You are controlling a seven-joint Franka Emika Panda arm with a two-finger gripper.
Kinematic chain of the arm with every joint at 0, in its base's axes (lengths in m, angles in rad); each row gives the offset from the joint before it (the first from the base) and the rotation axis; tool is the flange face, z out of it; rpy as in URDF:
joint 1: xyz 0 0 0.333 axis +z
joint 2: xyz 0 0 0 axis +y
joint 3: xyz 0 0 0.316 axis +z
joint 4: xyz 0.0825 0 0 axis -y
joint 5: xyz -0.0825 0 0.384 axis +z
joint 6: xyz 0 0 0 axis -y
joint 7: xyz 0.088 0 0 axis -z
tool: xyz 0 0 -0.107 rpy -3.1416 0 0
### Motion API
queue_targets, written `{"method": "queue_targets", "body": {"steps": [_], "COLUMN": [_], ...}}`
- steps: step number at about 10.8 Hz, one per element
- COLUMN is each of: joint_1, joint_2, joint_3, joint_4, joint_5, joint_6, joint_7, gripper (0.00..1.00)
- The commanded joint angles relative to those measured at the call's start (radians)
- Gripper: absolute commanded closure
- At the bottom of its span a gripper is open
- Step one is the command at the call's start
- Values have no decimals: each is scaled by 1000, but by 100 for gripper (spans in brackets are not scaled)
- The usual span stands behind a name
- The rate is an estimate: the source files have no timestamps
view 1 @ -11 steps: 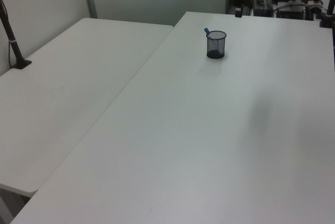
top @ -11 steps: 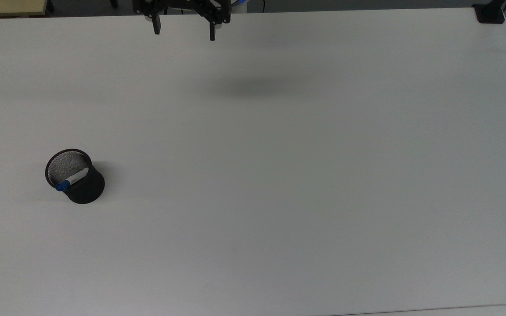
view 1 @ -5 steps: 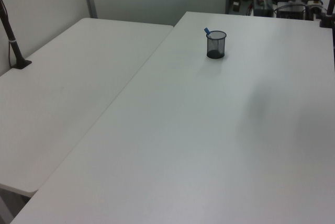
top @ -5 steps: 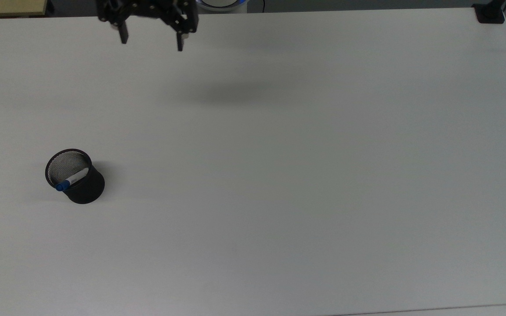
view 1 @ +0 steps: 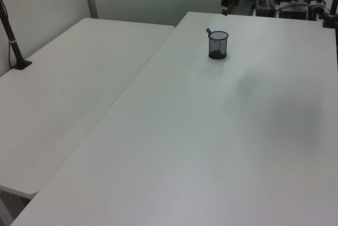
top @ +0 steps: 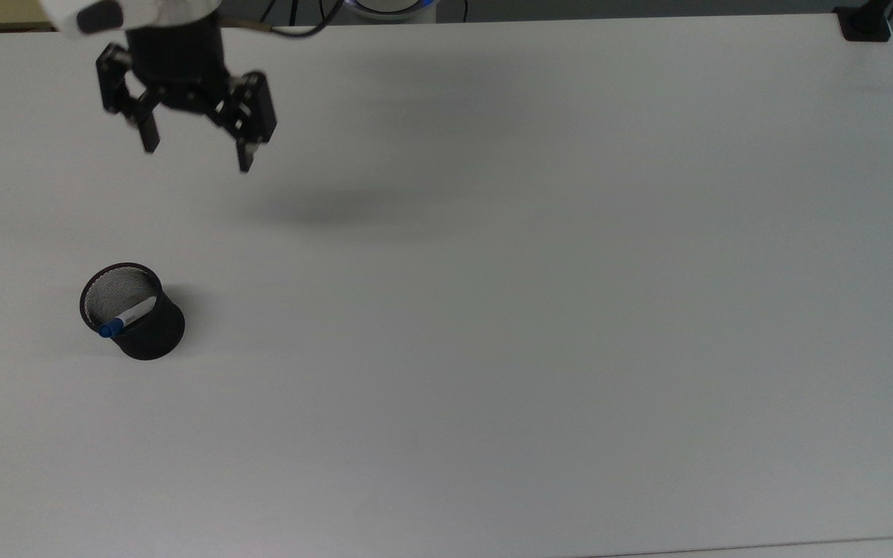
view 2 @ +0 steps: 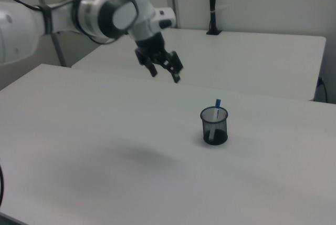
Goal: Remove the marker
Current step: 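Lower the gripper over the cup and close on the blue-capped marker, then lift the marker up out of the cup and carry it aside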
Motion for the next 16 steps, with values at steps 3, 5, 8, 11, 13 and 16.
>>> {"method": "queue_targets", "body": {"steps": [3,5,8,11,13,16], "joint_1": [-61,-96,-119,-126,-124,-123], "joint_2": [156,212,282,337,355,362], "joint_3": [3,3,2,-3,-3,-3], "joint_4": [8,7,7,5,5,5], "joint_5": [-33,-22,-32,-33,-32,-25], "joint_6": [291,415,590,696,724,741], "joint_7": [-53,-48,-46,-48,-48,-54], "gripper": [0,0,10,35,49,74]}}
